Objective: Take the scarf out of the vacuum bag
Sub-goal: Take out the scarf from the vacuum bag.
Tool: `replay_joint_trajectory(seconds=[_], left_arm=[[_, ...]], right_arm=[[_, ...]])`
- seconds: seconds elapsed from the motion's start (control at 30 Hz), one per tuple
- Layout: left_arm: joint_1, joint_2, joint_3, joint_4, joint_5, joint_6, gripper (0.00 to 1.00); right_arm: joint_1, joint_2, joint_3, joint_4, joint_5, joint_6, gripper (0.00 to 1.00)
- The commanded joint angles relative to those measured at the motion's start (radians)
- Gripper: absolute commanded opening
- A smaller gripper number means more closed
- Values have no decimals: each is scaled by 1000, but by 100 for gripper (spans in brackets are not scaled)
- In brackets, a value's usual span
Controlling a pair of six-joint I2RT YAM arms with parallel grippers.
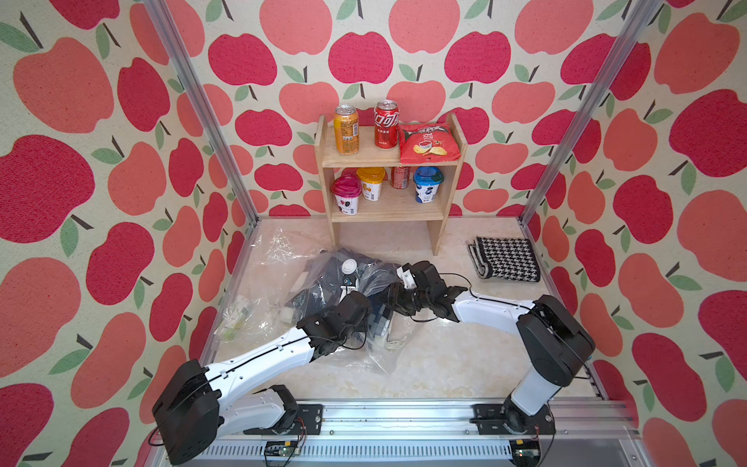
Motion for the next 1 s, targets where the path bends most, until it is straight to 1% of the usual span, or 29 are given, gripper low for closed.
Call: replay_joint_trajectory(seconds=[0.0,0.13,0.23,0.3,0.37,0.57,0.7,0.73,0.77,0.97], left_arm=[[-4,14,20,-45,-1,11,0],[-4,18,22,-43,3,12,0],[-4,16,27,-45,2,18,0],[-4,13,31,-50,-2,22,0],[-5,10,32,-51,-3,27,0],[-2,9,41,-57,-3,31,0],[1,12,51,-62,-1,31,0],[1,17,55,-63,-1,34,0],[2,23,59,-64,-1,35,0],[2,72,94,-78,0,41,0]], right_arm=[[14,18,8,60,-11,15,55],[22,31,43,35,1,-5,53],[24,44,43,76,-11,11,46],[25,47,45,91,-13,14,46],[25,48,50,102,-13,14,41],[25,49,59,123,-20,12,22],[25,36,59,127,-20,6,7],[24,32,59,126,-20,3,1],[26,27,59,122,-18,3,0],[26,7,64,89,-8,-19,0]])
